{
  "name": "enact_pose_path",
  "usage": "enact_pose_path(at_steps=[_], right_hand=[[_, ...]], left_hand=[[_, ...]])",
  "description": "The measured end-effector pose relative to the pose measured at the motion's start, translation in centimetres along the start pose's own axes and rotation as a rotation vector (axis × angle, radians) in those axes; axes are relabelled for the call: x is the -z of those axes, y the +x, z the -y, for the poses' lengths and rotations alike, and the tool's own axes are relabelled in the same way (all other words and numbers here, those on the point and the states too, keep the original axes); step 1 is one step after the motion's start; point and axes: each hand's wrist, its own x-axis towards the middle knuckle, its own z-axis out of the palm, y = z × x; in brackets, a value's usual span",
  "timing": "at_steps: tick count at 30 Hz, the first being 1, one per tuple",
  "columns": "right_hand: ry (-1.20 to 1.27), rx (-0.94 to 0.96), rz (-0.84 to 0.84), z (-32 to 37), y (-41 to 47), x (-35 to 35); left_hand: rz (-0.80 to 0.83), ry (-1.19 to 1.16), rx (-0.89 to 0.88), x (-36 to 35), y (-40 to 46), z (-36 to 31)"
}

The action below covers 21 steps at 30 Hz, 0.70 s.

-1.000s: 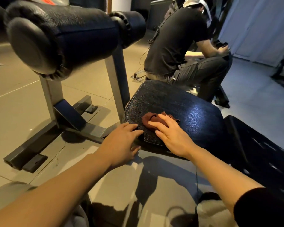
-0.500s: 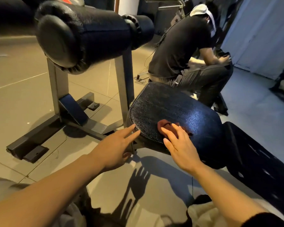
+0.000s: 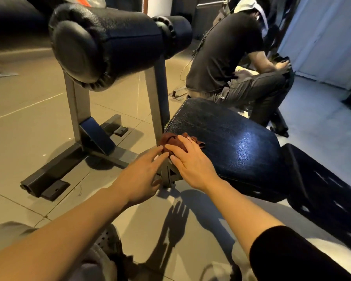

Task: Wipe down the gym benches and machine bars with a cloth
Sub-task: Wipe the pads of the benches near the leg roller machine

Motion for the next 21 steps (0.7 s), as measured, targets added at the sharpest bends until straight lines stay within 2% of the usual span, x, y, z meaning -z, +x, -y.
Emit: enact_pose_path(at_steps=[6, 14, 18, 21], right_hand=[[-0.037, -0.066, -0.036, -5.6, -5.7, 1.4], [-0.057, -0.450, -0.028, -16.2, -13.3, 4.4], [0.024, -0.550, -0.130, -15.7, -12.2, 4.0], [0.014, -0.489, -0.073, -12.8, -10.3, 3.7]], left_hand=[[0.013, 0.042, -0.186, -0.1, 1.4, -4.2], [0.048, 0.064, -0.326, -3.1, 4.8, -9.3], [0.050, 0.084, -0.315, -3.7, 5.1, -9.8], [0.068, 0.098, -0.290, -3.7, 4.9, -9.4]])
